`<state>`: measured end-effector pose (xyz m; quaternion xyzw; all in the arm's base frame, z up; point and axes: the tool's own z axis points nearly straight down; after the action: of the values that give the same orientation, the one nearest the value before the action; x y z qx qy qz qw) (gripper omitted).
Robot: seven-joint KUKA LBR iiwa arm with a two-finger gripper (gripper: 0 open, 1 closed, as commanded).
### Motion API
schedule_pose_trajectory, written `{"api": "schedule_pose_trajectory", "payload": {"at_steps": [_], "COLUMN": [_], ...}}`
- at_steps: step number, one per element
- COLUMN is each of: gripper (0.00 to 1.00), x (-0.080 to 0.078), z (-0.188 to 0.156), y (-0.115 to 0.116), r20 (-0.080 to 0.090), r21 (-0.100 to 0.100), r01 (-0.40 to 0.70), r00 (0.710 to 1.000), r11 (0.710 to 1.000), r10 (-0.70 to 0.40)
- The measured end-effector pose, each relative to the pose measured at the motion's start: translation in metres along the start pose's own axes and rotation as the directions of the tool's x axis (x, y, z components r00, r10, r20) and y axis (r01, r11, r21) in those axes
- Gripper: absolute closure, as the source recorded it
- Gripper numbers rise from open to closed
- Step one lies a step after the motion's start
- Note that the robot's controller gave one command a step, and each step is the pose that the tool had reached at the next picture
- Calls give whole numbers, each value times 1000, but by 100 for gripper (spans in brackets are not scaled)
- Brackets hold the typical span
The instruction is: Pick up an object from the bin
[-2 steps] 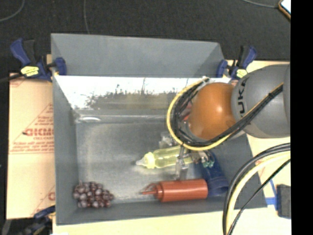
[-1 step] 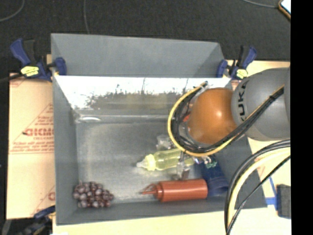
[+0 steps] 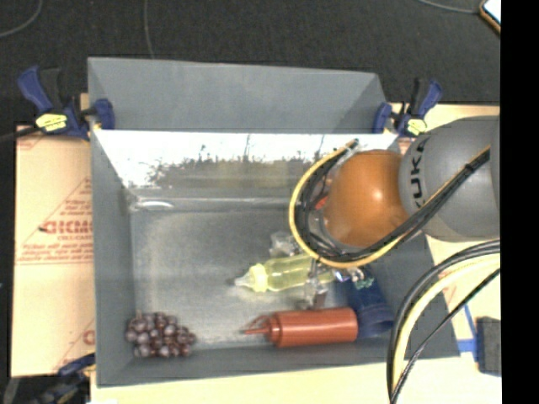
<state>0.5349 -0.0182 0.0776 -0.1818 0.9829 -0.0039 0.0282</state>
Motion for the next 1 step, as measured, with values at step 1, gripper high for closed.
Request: {"api": "schedule_pose_trajectory", "payload": {"at_steps": [1], "gripper": [0], "x": [-22], "z": [-37], "y": [2], "r20": [1], "r21": [2], "r01": [285], "r00": [959], "r11": [959], "r10": [-285]}}
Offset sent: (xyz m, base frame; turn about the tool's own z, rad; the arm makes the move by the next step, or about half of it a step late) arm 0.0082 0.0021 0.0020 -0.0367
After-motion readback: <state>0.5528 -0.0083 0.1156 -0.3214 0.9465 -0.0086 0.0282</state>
